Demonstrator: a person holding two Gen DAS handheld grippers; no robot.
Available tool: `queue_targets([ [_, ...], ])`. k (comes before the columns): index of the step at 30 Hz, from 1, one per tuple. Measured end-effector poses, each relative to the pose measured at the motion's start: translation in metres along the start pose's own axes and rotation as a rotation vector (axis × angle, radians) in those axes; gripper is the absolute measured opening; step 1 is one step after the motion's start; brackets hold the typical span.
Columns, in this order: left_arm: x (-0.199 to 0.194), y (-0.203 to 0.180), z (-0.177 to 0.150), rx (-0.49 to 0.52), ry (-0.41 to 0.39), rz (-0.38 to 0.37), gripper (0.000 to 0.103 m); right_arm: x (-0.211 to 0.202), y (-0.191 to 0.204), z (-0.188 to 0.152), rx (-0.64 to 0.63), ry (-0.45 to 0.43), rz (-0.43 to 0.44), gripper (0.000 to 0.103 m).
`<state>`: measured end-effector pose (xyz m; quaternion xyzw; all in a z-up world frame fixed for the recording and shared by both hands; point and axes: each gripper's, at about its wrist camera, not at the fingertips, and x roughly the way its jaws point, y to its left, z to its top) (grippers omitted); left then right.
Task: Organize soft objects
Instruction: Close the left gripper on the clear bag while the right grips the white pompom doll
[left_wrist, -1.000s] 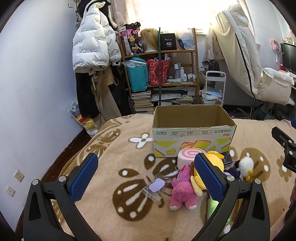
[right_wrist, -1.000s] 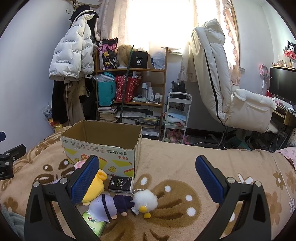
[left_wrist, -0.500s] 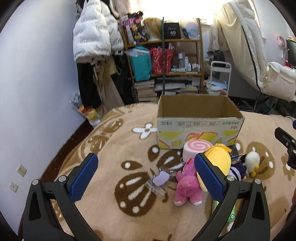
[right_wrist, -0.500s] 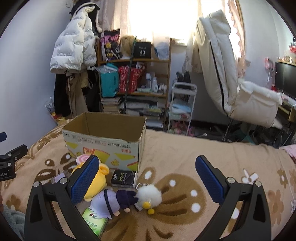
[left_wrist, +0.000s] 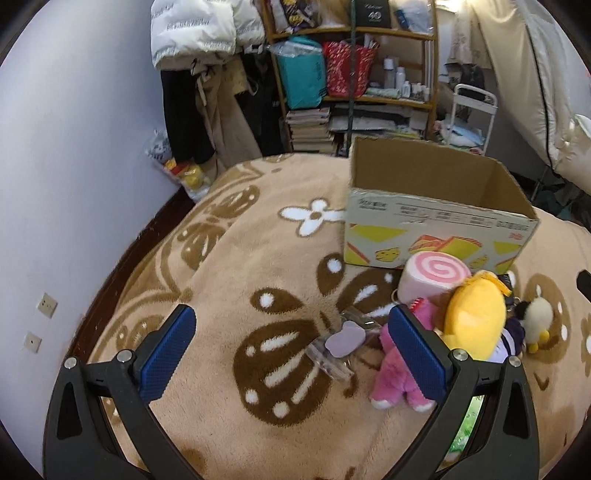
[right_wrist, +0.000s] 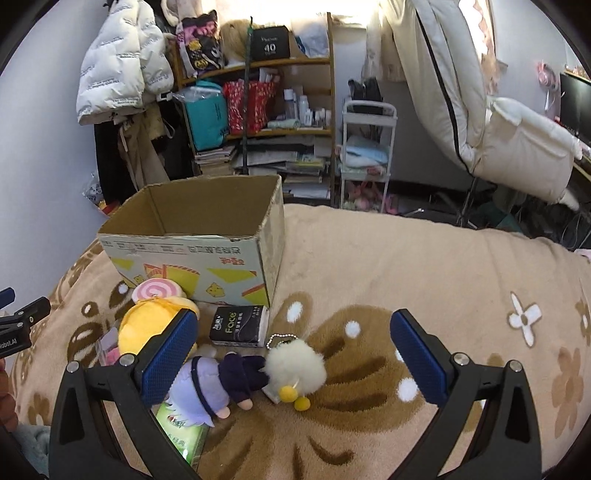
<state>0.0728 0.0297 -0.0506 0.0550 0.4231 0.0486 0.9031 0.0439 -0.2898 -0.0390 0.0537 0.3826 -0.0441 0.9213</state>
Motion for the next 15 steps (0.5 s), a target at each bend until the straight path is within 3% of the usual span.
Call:
queue_targets([
  [11,0.070,-0.007,0.003,-0.025,0.217,-0.028,0.102,0.052,-0.015,-0.014,0.064,0.209,0.019,0.102],
  [15,0.090,-0.015,-0.003,0.000,0.285,-0.046,0.102,0.069,-0.018,-0.021,0.083,0.264,0.029,0.095],
])
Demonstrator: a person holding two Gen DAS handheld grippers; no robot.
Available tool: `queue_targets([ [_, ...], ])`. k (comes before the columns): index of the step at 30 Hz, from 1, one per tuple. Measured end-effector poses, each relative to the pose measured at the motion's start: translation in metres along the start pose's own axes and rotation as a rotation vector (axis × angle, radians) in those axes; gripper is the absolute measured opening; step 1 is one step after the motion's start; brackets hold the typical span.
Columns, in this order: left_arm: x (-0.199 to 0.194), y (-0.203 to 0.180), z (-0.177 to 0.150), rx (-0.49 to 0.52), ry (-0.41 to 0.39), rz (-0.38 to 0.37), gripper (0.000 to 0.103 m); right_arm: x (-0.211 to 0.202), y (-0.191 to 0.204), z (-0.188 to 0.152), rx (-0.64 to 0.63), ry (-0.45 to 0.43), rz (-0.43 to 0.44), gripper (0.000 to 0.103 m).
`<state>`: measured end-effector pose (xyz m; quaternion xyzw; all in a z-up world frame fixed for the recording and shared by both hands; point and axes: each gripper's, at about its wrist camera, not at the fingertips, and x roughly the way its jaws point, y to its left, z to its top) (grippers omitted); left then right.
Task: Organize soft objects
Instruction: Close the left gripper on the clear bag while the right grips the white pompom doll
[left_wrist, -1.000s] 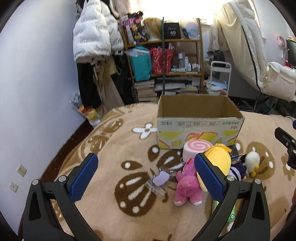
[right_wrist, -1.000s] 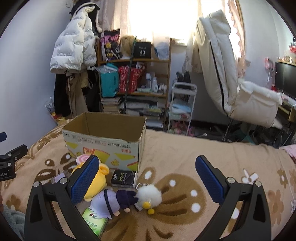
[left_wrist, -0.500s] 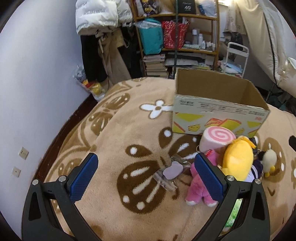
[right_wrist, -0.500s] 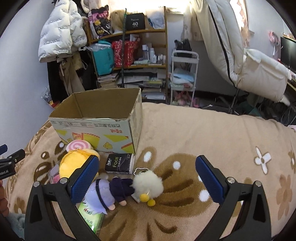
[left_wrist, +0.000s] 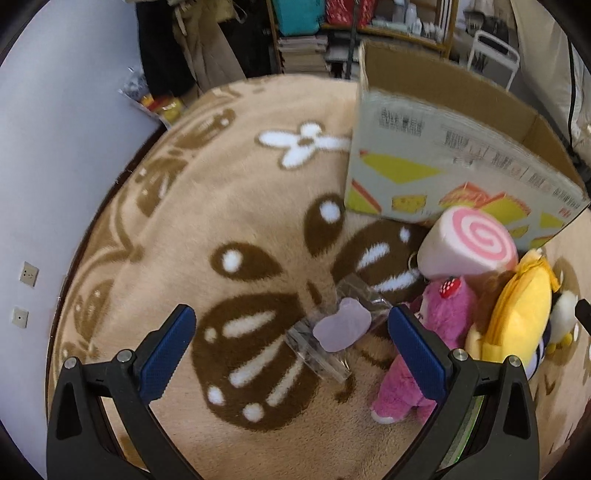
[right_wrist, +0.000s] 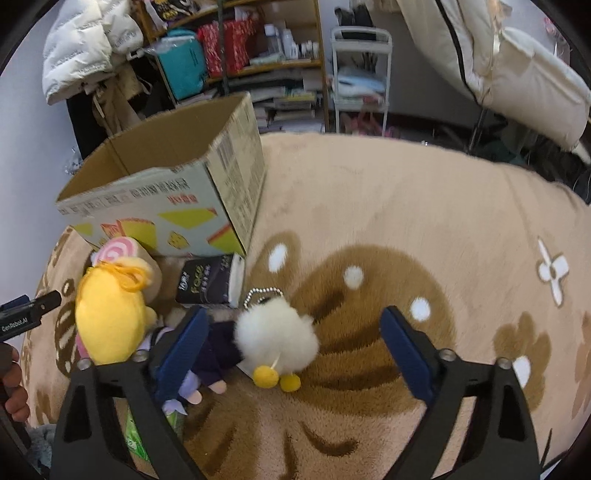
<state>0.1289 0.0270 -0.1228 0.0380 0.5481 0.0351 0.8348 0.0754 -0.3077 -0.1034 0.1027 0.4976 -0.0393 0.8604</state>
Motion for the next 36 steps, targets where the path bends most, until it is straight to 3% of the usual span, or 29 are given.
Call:
queue_targets([
  [3,0.013,-0.005,-0.001,0.018,0.038,-0.002,0.102,0.012,0.001,-0.001,-0.003,0.029,0.011,0.094],
  [11,0.038,-0.017,-0.002,0.074,0.106,0.020,0.102,0.043,0.006,-0.004,-0.023,0.125,0.039,0.068],
  [15,0.045,-0.019,-0.003,0.065,0.138,-0.016,0.102,0.052,0.008,-0.006,-0.033,0.153,0.055,0.053],
  [27,0.057,-0.023,0.000,0.051,0.141,-0.026,0.102,0.062,0.007,-0.007,-0.042,0.178,0.038,0.048],
  [29,0.058,-0.021,0.000,0.047,0.139,-0.034,0.099,0.062,0.008,-0.008,-0.047,0.178,0.030,0.045],
  [30,0.057,-0.021,-0.001,0.044,0.137,-0.032,0.097,0.062,0.009,-0.008,-0.054,0.180,0.014,0.037],
  [36,0.047,-0.015,-0.002,0.035,0.115,-0.036,0.068,0.064,0.006,-0.006,-0.043,0.176,0.026,0.036],
])
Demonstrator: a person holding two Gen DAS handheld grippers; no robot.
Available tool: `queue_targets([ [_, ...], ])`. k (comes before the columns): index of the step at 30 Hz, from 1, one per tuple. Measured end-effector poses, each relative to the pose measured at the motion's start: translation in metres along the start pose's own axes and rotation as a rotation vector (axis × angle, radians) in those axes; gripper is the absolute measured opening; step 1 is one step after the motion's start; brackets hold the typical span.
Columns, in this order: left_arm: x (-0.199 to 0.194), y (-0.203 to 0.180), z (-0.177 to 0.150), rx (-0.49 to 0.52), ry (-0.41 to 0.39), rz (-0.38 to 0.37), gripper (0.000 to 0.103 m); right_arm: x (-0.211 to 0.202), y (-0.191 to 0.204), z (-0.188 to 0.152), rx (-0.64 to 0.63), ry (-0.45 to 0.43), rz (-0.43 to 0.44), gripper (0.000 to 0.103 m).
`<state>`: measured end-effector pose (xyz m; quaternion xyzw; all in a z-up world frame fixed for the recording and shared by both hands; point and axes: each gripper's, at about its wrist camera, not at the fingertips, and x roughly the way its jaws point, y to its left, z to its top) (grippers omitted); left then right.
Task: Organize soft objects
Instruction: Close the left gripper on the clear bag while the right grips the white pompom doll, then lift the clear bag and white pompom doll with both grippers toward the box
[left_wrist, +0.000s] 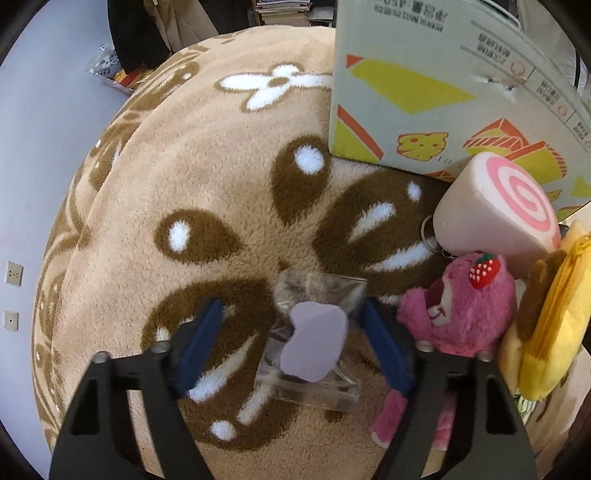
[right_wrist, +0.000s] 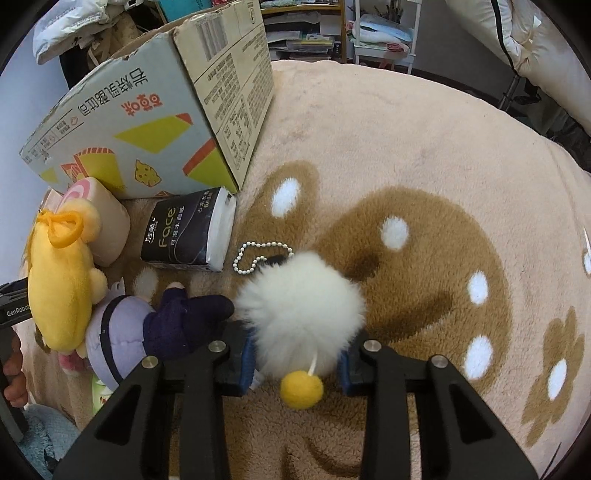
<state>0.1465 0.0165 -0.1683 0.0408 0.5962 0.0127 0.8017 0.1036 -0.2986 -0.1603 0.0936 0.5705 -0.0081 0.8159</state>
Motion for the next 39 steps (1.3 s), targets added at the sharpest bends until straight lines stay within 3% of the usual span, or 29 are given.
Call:
queue_targets([
  [3,-0.005,-0.001,-0.001,0.011,-0.012,-0.005,0.052,-0.001,-0.002,0.000,0.011,-0.003,0.012,0.035],
  [4,-0.007,-0.003,-0.002,0.016,-0.014,-0.016,0.042,-0.001,-0.003,0.001,0.012,-0.004,0.014,0.035],
  [7,-0.010,-0.005,-0.006,-0.005,-0.008,-0.095,0.041,-0.002,-0.003,0.003,0.018,-0.010,0.019,0.035],
  [19,-0.028,-0.002,-0.019,-0.015,-0.044,-0.103,0.033,-0.023,-0.002,0.000,0.028,-0.081,0.052,0.035],
  [23,-0.035,0.005,-0.020,-0.070,-0.041,-0.145,0.032,-0.032,0.000,-0.005,0.031,-0.112,0.071,0.035],
  [35,-0.064,0.008,-0.028,-0.065,-0.132,-0.109,0.032,-0.067,0.011,-0.012,-0.025,-0.210,0.113,0.035],
  [39,-0.081,0.003,-0.028,-0.027,-0.211,-0.086,0.032,-0.074,0.013,-0.013,-0.022,-0.238,0.124,0.035],
])
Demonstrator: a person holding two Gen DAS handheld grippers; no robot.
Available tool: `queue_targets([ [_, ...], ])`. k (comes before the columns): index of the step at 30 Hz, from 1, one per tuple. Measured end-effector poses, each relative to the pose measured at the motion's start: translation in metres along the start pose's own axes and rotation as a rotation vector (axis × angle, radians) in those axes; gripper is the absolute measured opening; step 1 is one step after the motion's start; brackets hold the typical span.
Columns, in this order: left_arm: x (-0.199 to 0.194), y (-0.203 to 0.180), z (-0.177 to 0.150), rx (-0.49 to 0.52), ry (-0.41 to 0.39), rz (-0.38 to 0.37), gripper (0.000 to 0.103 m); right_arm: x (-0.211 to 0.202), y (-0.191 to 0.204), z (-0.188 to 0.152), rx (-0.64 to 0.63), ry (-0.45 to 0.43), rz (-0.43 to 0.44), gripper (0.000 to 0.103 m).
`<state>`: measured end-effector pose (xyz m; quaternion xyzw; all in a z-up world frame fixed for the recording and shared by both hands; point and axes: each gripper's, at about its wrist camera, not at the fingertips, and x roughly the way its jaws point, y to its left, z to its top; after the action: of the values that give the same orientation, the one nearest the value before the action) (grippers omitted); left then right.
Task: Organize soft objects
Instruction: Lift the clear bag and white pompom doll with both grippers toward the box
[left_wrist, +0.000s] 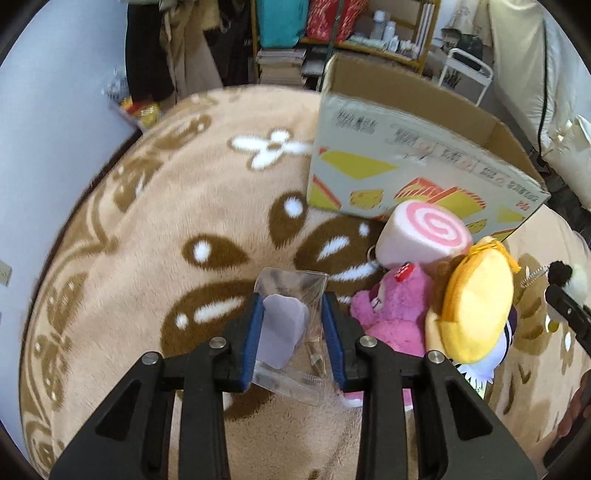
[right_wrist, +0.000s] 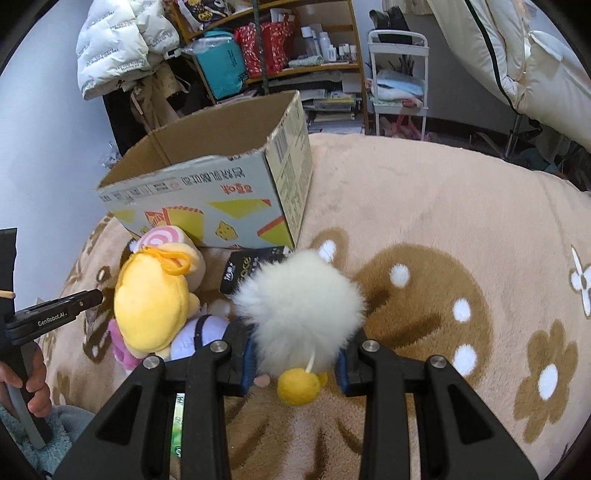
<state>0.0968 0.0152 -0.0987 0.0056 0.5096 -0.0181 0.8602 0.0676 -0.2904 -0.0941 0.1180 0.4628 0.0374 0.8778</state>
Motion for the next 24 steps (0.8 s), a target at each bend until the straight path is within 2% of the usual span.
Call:
queue_targets([
  [7,-0.028,-0.011,0.008,0.054,-0.147,0.041,0.032,-0.015,0.005,0.003,-0.011,-0.061,0.019,0.035],
  [12,-0.063,-0.021,0.020,0.091,-0.311,0.016,0.032,-0.031,0.012,0.009,-0.034,-0.130,0.040,0.035],
  [15,-0.081,-0.031,0.028,0.119,-0.381,0.007,0.032,-0.043,0.019,0.017,-0.069,-0.179,0.055,0.035],
  [21,-0.101,-0.047,0.051,0.145,-0.468,-0.021,0.032,-0.061,0.034,0.044,-0.120,-0.278,0.049,0.035],
  [24,-0.109,-0.052,0.062,0.146,-0.504,-0.062,0.032,-0.063,0.041,0.058,-0.132,-0.306,0.042,0.035],
])
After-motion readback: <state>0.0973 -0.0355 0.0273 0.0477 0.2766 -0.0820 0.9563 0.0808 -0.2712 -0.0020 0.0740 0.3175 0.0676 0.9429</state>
